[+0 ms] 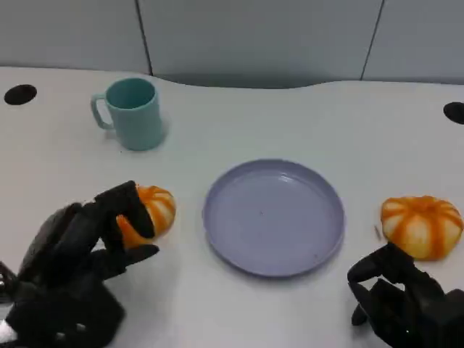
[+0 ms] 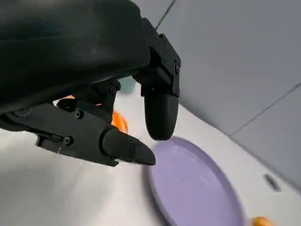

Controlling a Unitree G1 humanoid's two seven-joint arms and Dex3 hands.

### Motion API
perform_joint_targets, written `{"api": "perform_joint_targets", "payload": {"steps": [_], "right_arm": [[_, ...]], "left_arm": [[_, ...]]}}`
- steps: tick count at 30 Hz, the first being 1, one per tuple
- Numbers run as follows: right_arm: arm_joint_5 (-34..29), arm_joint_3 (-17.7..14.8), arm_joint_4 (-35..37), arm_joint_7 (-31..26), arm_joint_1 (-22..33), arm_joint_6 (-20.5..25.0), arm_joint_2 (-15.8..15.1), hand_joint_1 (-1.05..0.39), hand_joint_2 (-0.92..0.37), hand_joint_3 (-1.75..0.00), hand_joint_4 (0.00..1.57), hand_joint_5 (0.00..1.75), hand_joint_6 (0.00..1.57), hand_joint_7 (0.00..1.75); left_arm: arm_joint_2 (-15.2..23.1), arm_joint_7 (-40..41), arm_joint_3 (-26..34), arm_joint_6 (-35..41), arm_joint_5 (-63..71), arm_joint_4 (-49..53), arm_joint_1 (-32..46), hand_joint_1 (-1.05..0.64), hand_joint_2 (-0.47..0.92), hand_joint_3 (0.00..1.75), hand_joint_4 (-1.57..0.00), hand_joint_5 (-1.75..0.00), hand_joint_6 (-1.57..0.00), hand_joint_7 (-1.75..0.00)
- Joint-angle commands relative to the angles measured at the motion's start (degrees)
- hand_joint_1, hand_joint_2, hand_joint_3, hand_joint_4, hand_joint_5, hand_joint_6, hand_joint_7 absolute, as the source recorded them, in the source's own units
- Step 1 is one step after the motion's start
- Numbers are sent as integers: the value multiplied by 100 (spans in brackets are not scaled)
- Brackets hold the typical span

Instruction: Grasp the bread from the table and place it into the plate.

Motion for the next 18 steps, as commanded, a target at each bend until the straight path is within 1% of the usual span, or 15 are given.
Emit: {"api": "perform_joint_targets", "payload": {"steps": [1, 2, 3, 4, 5, 6, 7, 8, 10, 12, 14, 16, 17, 18], "right_arm": [[44, -15, 17, -24, -78, 15, 9, -28, -92, -33, 56, 175, 33, 175], [45, -16, 19, -23, -79, 14, 12, -28, -92, -32, 56, 175, 34, 175], [57, -16, 10, -22, -79, 42, 25, -28, -92, -32, 56, 175, 34, 175], [51, -9, 19, -23, -79, 30, 29, -28, -92, -32, 56, 175, 34, 175], [47, -3, 26, -24, -80, 19, 31, -29, -92, -32, 54, 175, 34, 175], [46, 0, 39, -29, -79, -5, 38, -29, -92, -32, 54, 175, 34, 175], [43, 2, 44, -31, -77, -20, 41, -28, -92, -32, 55, 175, 34, 175], [42, 4, 50, -29, -73, -37, 42, -29, -92, -32, 55, 175, 34, 175], [52, 5, 64, -10, -64, -80, 38, -29, -92, -32, 56, 175, 35, 175], [65, 1, 49, 7, -55, -62, 34, -29, -92, -32, 56, 175, 35, 175], [62, 1, 24, 13, -45, -41, 29, -29, -92, -32, 57, 175, 35, 175], [59, 2, 19, 13, -42, -41, 27, -29, -92, -32, 57, 175, 35, 175], [54, 2, 21, 12, -37, -63, 23, -30, -92, -32, 58, 175, 36, 175], [51, 2, 22, 11, -33, -79, 21, -30, -92, -32, 58, 175, 36, 175]], "left_arm": [[701, 1041, -499, 132, 2087, -513, -313, -35, 88, 1, -58, -170, -53, -141], [716, 1106, -534, 165, 2154, -515, -318, -36, 88, 1, -57, -170, -54, -138], [858, 797, -691, 385, 2469, -567, -472, -36, 88, 1, -57, -169, -54, -137], [1000, 404, -862, 624, 2775, -620, -648, -43, 89, 0, -47, -130, -50, -95], [1105, 119, -995, 813, 2983, -667, -771, -51, 90, 0, -40, -80, -51, -44], [1177, -141, -1119, 982, 3128, -675, -894, -55, 90, 0, -39, -51, -52, -18], [1208, -280, -1209, 1094, 3184, -657, -975, -58, 91, 0, -35, -36, -48, -9], [1237, -347, -1301, 1180, 3253, -605, -1059, -61, 91, 0, -32, -27, -44, -5], [1279, -488, -1458, 1312, 3280, -475, -1230, -69, 90, 0, -23, -14, -34, -1], [1299, -713, -1594, 1442, 3244, -350, -1395, -73, 89, 0, -19, -9, -30, 0], [1284, -972, -1735, 1572, 3189, -155, -1598, -83, 91, 1, -12, -4, -22, 0], [1298, -1045, -1814, 1643, 3140, -90, -1676, -86, 92, 1, -10, -3, -20, 0], [1254, -1177, -1905, 1671, 3085, 162, -1838, -87, 92, 1, -10, -3, -20, 0], [1225, -1273, -1980, 1693, 3037, 355, -1965, -88, 92, 2, -5, -1, -16, 0]]}}
